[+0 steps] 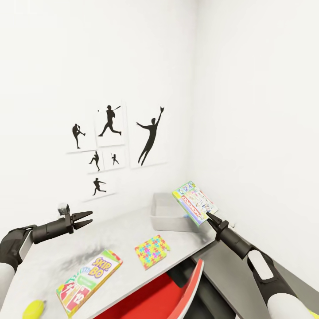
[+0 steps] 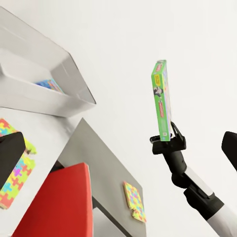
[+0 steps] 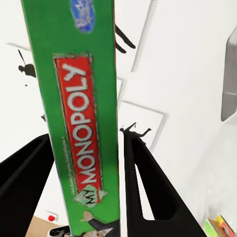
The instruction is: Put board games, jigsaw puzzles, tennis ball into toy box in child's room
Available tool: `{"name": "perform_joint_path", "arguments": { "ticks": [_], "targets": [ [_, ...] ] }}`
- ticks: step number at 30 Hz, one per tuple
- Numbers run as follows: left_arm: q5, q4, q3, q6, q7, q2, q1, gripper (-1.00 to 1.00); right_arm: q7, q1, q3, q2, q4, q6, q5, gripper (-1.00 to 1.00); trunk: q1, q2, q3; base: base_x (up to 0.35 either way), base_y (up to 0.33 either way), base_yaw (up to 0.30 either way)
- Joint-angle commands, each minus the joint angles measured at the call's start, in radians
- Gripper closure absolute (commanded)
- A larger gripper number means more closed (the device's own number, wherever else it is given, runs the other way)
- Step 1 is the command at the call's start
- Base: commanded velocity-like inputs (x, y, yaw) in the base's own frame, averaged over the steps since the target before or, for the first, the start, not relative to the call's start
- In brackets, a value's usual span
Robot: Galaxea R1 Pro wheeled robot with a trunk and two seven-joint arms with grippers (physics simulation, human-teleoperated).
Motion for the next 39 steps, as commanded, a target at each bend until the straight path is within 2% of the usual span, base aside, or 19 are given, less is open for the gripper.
{"name": "perform_joint_path", "arguments": {
  "ticks": [1, 16, 26, 32, 39],
  "targets": [
    [0.000, 0.000, 0.001, 0.011, -0.003, 0.000, 0.000, -1.00, 0.001, 0.000, -0.002, 0.000, 0.000, 0.007, -0.004, 1.00, 0.001, -0.001, 0.000, 0.161, 0.008, 0.000],
    [0.000, 0.000, 0.001, 0.011, -0.003, 0.000, 0.000, -1.00, 0.001, 0.000, -0.002, 0.000, 0.000, 0.007, -0.004, 1.00, 0.001, -0.001, 0.000, 0.182, 0.028, 0.000],
    [0.000, 0.000, 0.001, 0.009, -0.002, 0.000, 0.001, -1.00, 0.002, 0.000, -0.003, -0.001, 0.000, 0.008, -0.004, 1.00, 0.001, -0.001, 0.000, 0.097, 0.000, 0.000],
    [0.002, 0.000, 0.001, -0.022, -0.003, 0.000, 0.001, -1.00, 0.001, 0.000, -0.003, -0.001, 0.000, 0.007, -0.004, 1.00, 0.001, -0.001, 0.000, 0.042, 0.000, 0.000],
    [0.003, 0.000, 0.001, -0.027, -0.004, 0.000, 0.004, -1.00, 0.002, 0.000, -0.003, -0.001, 0.000, 0.007, -0.004, 1.00, 0.001, -0.001, 0.000, -0.006, 0.000, 0.000]
  ]
}}
